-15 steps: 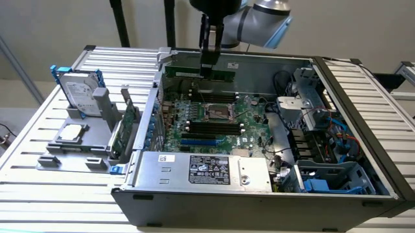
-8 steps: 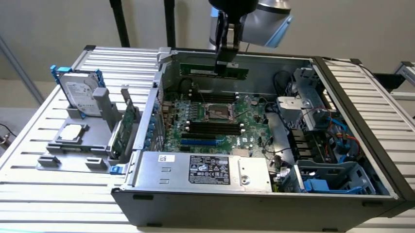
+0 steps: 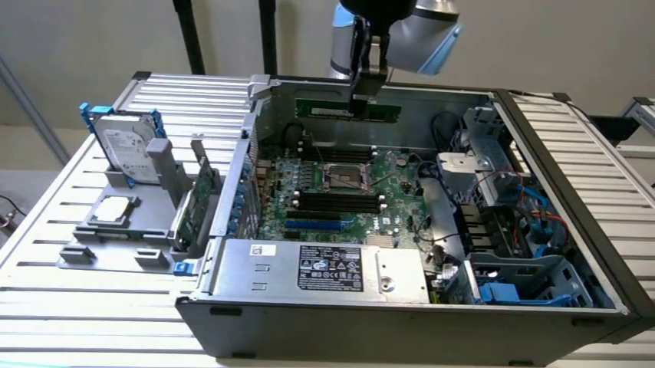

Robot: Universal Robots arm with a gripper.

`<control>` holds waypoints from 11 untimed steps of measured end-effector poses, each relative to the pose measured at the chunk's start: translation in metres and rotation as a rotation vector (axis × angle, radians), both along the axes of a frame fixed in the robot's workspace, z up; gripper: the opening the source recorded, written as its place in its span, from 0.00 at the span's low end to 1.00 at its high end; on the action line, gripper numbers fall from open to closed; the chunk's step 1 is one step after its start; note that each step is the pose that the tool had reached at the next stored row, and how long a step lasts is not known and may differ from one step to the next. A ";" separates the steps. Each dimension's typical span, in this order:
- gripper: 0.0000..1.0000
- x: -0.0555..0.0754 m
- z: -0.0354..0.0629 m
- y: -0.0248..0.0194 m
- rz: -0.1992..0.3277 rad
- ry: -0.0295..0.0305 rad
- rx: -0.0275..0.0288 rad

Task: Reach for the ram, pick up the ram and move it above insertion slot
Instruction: 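Pick up the ram and move it above insertion slot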

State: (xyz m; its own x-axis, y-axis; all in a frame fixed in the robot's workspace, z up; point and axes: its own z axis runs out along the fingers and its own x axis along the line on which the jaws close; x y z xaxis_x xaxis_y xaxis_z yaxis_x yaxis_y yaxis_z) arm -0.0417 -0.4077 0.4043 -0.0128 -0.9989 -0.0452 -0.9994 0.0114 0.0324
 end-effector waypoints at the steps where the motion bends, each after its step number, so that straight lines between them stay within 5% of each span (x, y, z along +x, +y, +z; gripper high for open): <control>1: 0.13 0.000 -0.0001 0.0002 0.000 -0.0018 0.0000; 11: 0.13 0.001 -0.0002 0.0002 0.000 -0.0019 0.0000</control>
